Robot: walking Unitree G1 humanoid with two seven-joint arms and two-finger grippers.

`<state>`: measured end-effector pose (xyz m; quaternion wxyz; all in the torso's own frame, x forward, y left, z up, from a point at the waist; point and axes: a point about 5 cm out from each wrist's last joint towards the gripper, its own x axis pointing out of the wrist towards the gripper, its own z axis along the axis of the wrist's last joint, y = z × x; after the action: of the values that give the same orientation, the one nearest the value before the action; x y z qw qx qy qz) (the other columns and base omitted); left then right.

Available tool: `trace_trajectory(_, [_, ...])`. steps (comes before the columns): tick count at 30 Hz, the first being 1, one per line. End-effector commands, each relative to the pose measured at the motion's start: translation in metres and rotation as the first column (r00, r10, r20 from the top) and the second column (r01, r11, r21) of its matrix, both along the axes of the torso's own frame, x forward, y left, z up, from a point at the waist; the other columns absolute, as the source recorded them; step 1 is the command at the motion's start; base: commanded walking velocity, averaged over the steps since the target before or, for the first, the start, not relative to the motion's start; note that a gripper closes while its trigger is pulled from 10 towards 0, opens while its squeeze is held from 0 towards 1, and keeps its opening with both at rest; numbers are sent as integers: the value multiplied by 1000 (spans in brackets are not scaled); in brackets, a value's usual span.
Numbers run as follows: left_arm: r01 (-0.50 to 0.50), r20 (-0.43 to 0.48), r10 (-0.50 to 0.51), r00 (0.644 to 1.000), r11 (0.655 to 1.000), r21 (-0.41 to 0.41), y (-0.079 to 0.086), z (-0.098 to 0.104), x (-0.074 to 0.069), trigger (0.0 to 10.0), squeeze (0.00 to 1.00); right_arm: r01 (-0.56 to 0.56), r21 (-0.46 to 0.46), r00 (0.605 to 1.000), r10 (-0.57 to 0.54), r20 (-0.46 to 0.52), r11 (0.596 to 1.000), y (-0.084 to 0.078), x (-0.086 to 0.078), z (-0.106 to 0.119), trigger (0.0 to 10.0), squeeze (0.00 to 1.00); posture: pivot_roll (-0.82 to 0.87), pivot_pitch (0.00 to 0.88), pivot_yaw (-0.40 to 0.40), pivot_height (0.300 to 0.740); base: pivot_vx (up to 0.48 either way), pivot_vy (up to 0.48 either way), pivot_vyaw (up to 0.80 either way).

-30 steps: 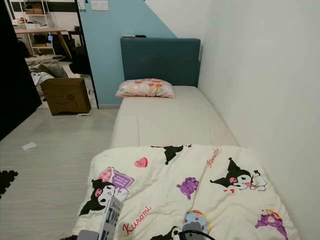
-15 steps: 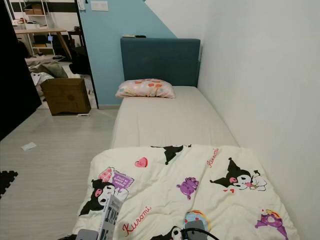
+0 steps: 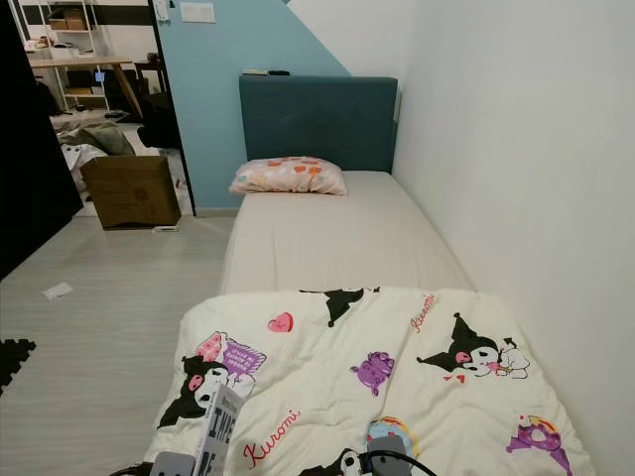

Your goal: Clean up the room

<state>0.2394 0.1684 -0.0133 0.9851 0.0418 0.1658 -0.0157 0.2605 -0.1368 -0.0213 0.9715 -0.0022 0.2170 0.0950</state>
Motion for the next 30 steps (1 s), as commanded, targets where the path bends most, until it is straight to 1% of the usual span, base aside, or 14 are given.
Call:
trace_trajectory(1, [-2,17,2,1000,1000,3,2,2,0,10000,0,12,20,999,-12,-30,1000,0,-3,-4,10000,0,5,118,-9,740,0,0,0])
trace_trajectory(12, [-5,15,5,1000,1000,13,3,1,0,10000,0,-3,2,1000,3,-17,1000,1,-1,-2,10000,0,3,116,-12,740,0,0,0])
trace_trajectory(26, [-2,15,2,1000,1000,20,4,1,-1,10000,0,-2,0,1000,2,-18,1000,1,-2,-3,10000,0,5,118,-8,740,0,0,0])
trace_trajectory(30, [12,9,-12,1000,999,45,4,1,-2,10000,0,-2,0,1000,2,-17,1000,2,-2,-3,10000,0,5,119,-7,740,0,0,0])
